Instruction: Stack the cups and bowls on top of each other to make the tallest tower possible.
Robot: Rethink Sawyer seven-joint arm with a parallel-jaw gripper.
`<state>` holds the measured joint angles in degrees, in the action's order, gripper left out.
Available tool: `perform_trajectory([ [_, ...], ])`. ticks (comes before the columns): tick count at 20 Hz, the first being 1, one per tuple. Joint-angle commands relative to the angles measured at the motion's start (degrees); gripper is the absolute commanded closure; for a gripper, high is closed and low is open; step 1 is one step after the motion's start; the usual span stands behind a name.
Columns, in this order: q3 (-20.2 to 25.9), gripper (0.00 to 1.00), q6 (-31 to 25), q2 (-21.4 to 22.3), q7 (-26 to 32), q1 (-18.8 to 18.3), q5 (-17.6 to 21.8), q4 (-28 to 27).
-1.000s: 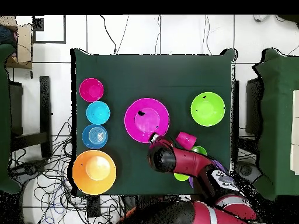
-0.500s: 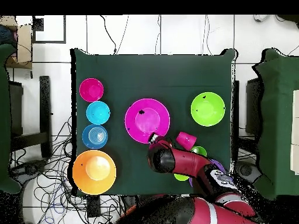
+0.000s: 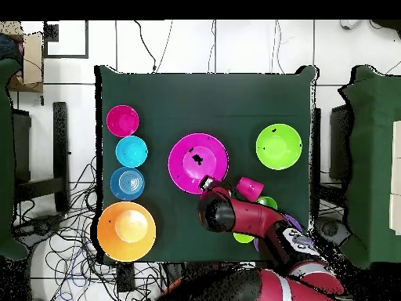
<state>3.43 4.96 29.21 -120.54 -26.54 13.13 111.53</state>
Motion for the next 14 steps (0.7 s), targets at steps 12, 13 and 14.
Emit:
perform_trajectory([
  [12,1.5,1.00,-9.9,4.1,-2.9,2.6,-0.1,0.7],
  [13,1.3,1.00,-11.2,5.1,-2.8,2.9,-0.5,1.1],
  [14,1.2,1.00,-12.4,5.9,-2.8,3.1,-0.8,1.4],
])
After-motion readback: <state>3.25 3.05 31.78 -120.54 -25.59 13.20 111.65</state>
